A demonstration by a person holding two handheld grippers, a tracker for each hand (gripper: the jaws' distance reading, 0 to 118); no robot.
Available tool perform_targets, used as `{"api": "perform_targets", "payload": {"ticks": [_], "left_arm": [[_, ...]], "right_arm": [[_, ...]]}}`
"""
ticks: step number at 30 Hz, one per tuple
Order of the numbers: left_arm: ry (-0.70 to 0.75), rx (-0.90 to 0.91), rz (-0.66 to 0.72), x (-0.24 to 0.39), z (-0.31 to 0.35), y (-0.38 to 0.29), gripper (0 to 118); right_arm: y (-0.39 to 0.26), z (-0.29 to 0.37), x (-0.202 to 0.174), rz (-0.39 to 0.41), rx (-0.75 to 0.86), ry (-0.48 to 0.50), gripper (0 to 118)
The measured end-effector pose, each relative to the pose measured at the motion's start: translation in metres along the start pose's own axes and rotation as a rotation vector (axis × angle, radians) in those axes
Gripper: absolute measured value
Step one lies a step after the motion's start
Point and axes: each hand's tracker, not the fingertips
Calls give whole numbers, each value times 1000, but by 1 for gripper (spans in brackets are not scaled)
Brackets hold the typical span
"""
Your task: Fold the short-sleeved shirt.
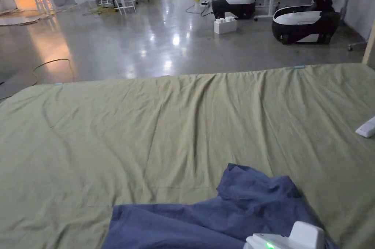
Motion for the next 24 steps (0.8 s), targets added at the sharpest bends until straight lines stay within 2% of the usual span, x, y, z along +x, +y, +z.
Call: {"api": "perform_targets", "payload": {"ticks": [4,6,7,8,9,10,16,21,22,23,24], "left_arm": [[-2,-71,-124,31,-16,-18,4],[25,-80,-127,33,1,-15,28],[4,-51,-135,28,22,-14,47],[-7,7,-141,25,46,-11,60],[21,61,-146,23,70,-9,69],[61,117,-159,19,101,-6,71],[433,426,-246,5,275,-18,71],[693,778,-267,29,375,-72,68],[756,796,-245,35,388,-82,63],[813,796,-233,41,395,-91,53],[855,787,-231,46,401,-98,35]], "right_arm": [[-4,1,3,-12,-12,-12,1],[0,1,1,-24,1,-8,1],[2,1,0,-38,12,6,1],[5,-1,-1,-55,27,29,1],[8,-3,-2,-70,39,47,1],[11,-6,-3,-76,46,63,1],[45,-15,-32,-9,157,143,1],[66,-14,-55,38,227,198,1],[69,-13,-58,37,234,210,1],[71,-13,-60,30,244,223,1],[72,-13,-61,22,259,240,1]]}}
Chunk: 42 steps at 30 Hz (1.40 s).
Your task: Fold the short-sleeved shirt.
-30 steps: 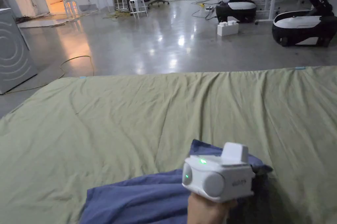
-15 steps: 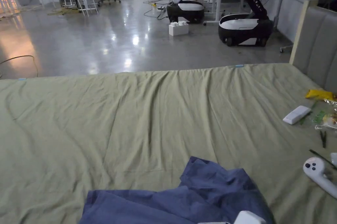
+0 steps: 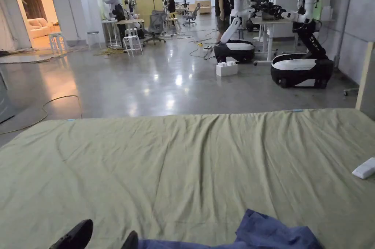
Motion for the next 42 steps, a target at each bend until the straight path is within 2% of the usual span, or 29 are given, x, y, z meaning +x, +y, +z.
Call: {"api": "perform_targets", "payload": {"ticks": [1,3,6,7,10,13,18,21,26,28,30,31,32,33,34,35,38,42], "left_arm": [[37,-8,-41,-1,9,-2,13],[136,-25,-74,0,20,-6,8],[83,-46,-42,-8,36,-10,2],[117,-78,-25,-8,36,-9,1],[126,-112,29,-13,35,-9,0],[112,-138,126,-20,26,-8,0],[86,-159,124,-22,16,-9,0],[45,-197,174,-29,7,-12,0],[-16,-303,215,-44,-40,-29,0],[-74,-355,298,-56,-70,-41,0],[-112,-440,374,-67,-110,-56,5],[-108,-473,384,-71,-132,-67,26],[-111,-523,385,-76,-156,-78,26],[-97,-556,384,-78,-179,-90,35],[-80,-609,369,-79,-204,-103,57],[-88,-656,363,-81,-227,-117,67],[-80,-782,400,-86,-287,-156,67],[-25,-880,451,-90,-335,-199,67]], "right_arm": [[1,0,-1,-7,4,17,1],[2,2,-4,0,15,22,1],[2,10,-7,41,35,19,1],[2,13,-8,60,43,12,1],[1,16,-9,81,41,-11,1],[0,15,-8,64,17,-14,1],[0,12,-9,76,9,-23,1],[-1,10,-9,67,0,-17,1],[-10,3,-4,61,-36,-20,1],[-15,0,-1,43,-57,-23,1],[-21,-2,3,22,-82,-26,1],[-25,-4,5,19,-97,-31,1],[-29,-6,6,22,-111,-38,1],[-33,-8,8,26,-127,-45,1],[-36,-11,11,30,-151,-53,1],[-39,-14,14,31,-172,-62,1],[-47,-24,22,17,-213,-82,1],[-54,-33,32,-2,-250,-106,1]]}}
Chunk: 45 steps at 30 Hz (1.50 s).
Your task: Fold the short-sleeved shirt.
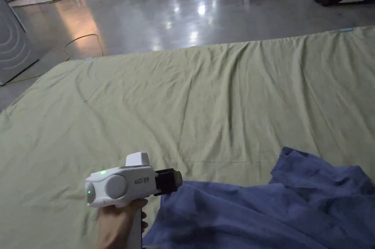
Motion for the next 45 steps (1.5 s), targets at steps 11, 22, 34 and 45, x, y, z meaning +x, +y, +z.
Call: {"api": "perform_targets", "payload": {"ticks": [11,22,34,45], "left_arm": [[57,-69,-131,16,-44,-7,15],[100,-131,-140,25,-62,-11,9],[100,-182,-186,31,-64,-7,9],[87,-149,-205,27,-60,-11,9]], "right_arm": [[-15,-9,16,-14,-68,-49,1],[24,-63,36,16,-89,-19,1],[69,-311,70,-101,-491,47,78],[45,-342,56,-192,-631,123,6]]}}
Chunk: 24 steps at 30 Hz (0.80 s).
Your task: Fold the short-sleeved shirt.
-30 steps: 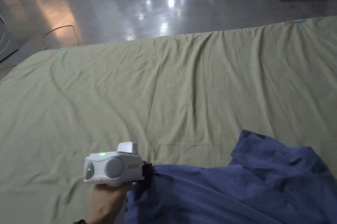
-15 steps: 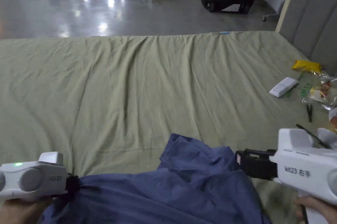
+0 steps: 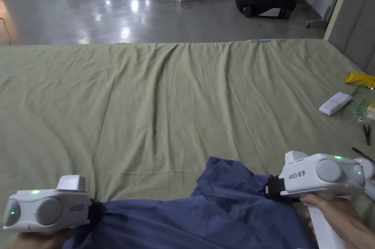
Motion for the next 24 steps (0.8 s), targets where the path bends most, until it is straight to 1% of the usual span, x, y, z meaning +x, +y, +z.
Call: {"api": "perform_targets", "payload": {"ticks": [2,3,5,7,10,11,13,15,16,18,21,23,24], "left_arm": [[-22,20,20,-6,11,-1,8],[-51,53,57,-10,23,-2,8],[-116,184,144,-21,60,-7,8],[-182,278,169,-27,104,-10,8],[-182,415,46,-23,182,-16,8],[-180,469,10,-20,210,-19,8],[-185,575,-18,-17,263,-22,8],[-216,665,5,-17,313,-24,8],[-223,704,4,-14,338,-24,8],[-201,778,-7,-13,379,-22,8],[-165,886,-5,-13,433,-15,8],[-149,962,13,-14,467,-12,8],[-153,976,4,-14,477,-10,8]], "right_arm": [[-1,19,-4,15,55,-43,4],[1,32,-4,30,89,-30,3],[2,66,-8,45,193,2,3],[3,100,-13,62,280,14,3],[1,163,-24,113,406,25,3],[-1,185,-29,112,456,25,3],[-9,232,-48,123,550,41,3],[-12,274,-60,129,633,56,3],[-13,296,-67,144,677,56,3],[-11,338,-81,176,759,38,3],[-2,392,-92,188,871,20,3],[6,427,-99,218,965,-24,3],[11,439,-103,223,970,-25,3]]}}
